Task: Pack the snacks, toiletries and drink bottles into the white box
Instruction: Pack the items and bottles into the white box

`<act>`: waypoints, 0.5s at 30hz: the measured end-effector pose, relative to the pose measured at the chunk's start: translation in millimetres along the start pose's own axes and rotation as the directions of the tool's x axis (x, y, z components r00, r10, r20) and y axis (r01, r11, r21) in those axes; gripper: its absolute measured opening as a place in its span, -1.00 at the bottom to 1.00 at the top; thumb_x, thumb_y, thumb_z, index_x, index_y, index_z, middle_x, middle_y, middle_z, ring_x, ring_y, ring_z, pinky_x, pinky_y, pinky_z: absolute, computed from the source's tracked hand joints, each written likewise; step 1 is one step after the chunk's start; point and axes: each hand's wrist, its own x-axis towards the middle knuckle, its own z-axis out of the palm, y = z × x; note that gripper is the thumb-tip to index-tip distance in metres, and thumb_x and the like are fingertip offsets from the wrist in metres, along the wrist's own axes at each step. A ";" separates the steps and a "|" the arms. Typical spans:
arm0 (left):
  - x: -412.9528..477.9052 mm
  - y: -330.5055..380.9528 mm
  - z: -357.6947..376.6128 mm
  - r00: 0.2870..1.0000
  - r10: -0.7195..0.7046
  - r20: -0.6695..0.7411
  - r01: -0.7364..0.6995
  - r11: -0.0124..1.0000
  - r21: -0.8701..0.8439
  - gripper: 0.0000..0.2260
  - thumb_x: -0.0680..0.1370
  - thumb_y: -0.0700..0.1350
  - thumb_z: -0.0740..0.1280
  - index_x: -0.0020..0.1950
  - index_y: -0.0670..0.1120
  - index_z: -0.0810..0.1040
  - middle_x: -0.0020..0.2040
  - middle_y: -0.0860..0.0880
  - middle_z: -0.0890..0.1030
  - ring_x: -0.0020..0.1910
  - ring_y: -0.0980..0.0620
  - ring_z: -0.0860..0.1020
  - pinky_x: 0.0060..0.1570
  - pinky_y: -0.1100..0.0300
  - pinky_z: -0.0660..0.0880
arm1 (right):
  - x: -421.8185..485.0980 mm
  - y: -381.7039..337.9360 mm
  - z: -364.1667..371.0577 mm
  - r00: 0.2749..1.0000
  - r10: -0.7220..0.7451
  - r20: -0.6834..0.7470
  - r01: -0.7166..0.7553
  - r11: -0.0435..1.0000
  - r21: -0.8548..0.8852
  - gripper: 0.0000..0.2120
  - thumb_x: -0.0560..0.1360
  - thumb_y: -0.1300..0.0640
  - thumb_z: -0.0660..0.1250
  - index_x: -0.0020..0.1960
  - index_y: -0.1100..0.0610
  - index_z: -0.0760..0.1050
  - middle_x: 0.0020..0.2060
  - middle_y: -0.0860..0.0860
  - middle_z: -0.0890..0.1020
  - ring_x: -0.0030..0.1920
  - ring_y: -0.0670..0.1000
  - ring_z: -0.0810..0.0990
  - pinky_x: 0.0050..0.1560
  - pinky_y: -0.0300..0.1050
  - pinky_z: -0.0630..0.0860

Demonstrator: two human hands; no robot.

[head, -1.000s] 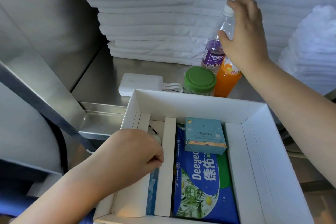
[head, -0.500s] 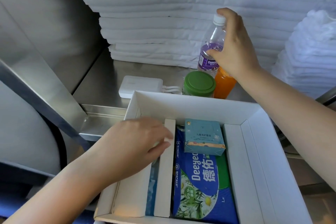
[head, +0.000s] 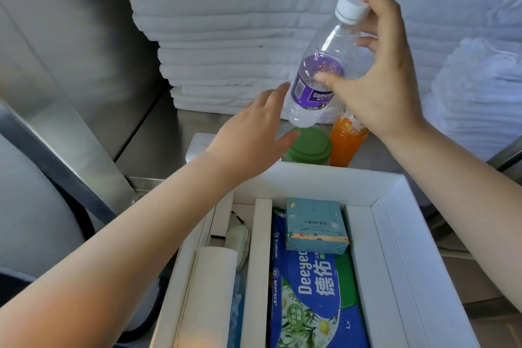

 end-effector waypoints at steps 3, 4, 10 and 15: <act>21.9 6.4 5.1 0.998 -0.037 -0.043 0.034 0.998 -0.056 -0.24 0.52 0.11 0.31 0.54 -0.11 -0.03 0.47 -0.09 0.25 0.36 -0.05 0.35 0.19 0.17 0.36 | -0.3 -16.0 -5.6 0.999 0.040 0.003 -0.040 0.994 0.105 -0.21 0.31 0.18 0.53 0.43 0.11 0.21 0.30 0.01 0.41 0.18 -0.11 0.48 0.18 -0.17 0.46; 26.3 8.9 6.5 0.998 -0.050 -0.049 0.045 0.994 -0.099 -0.22 0.50 0.12 0.34 0.53 -0.12 -0.02 0.46 -0.10 0.27 0.35 -0.04 0.37 0.20 0.18 0.37 | -0.8 -20.0 -7.4 0.999 0.046 0.005 -0.046 0.990 0.132 -0.21 0.31 0.20 0.53 0.43 0.11 0.21 0.30 0.01 0.42 0.19 -0.09 0.48 0.17 -0.18 0.47; 28.8 22.1 4.9 0.995 -0.069 -0.067 0.038 0.924 -0.380 -0.40 0.44 0.05 0.44 0.35 -0.12 0.27 0.22 -0.02 0.53 0.07 0.06 0.55 -0.14 0.46 0.42 | -2.8 -30.1 -20.8 0.997 0.080 0.012 -0.081 0.980 0.184 -0.17 0.33 0.23 0.51 0.47 0.15 0.15 0.31 0.03 0.43 0.26 -0.04 0.47 0.24 -0.09 0.46; 13.4 38.2 -8.1 0.998 -0.044 -0.054 0.011 0.866 -0.501 -0.44 0.43 0.08 0.42 0.30 -0.12 0.30 0.10 0.06 0.59 -0.04 0.20 0.58 -0.10 0.26 0.52 | -16.6 -32.0 -28.0 0.987 0.136 0.088 -0.151 0.967 0.205 -0.17 0.41 0.01 0.45 0.52 0.07 0.05 0.35 -0.02 0.38 0.32 -0.12 0.41 0.30 -0.13 0.41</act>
